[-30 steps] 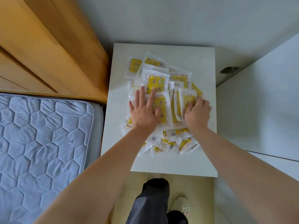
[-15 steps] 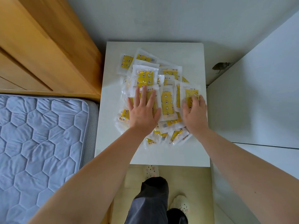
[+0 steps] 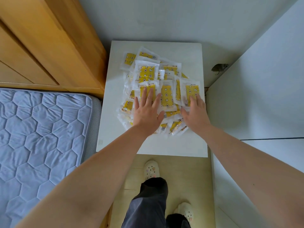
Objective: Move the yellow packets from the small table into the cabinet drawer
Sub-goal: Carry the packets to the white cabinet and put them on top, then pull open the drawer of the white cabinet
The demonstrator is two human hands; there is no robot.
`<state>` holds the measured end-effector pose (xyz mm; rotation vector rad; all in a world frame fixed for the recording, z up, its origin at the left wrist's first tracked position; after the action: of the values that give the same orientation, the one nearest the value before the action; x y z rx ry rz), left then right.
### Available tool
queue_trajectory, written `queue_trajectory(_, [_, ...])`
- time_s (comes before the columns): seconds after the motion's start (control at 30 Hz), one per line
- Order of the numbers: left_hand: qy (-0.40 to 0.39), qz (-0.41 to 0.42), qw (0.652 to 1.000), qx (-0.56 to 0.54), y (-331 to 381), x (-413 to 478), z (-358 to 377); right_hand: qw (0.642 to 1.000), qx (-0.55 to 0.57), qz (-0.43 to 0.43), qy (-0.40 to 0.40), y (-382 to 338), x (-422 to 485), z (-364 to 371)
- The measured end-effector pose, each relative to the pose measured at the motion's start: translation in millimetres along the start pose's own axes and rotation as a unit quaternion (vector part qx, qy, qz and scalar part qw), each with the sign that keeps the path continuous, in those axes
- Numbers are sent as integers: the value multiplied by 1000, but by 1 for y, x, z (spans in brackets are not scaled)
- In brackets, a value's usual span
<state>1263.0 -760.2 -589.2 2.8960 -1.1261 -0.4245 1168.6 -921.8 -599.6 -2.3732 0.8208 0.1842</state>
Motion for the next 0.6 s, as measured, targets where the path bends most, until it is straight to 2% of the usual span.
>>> queue_trajectory(0.2, [-5, 4, 1000, -6, 2, -49, 13, 999, -25, -32, 7, -5, -37, 14])
queue_trajectory(0.37, [-35, -32, 999, 10, 15, -130, 50, 983, -125, -136, -3, 10, -95, 41])
queue_trajectory(0.6, [-41, -22, 999, -1, 17, -196, 104, 944, -202, -260, 11, 38, -171, 82])
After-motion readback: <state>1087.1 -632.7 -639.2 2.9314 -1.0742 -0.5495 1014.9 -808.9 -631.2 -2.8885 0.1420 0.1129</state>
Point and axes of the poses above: each hand's wrist, its own x-axis towards the middle knuckle, its own z-axis out of the palm, y = z × x, the point moved 1 cm from there along x, towards the middle knuckle, and after that the axes turned 1 degree about x, right-handed, at the moved point
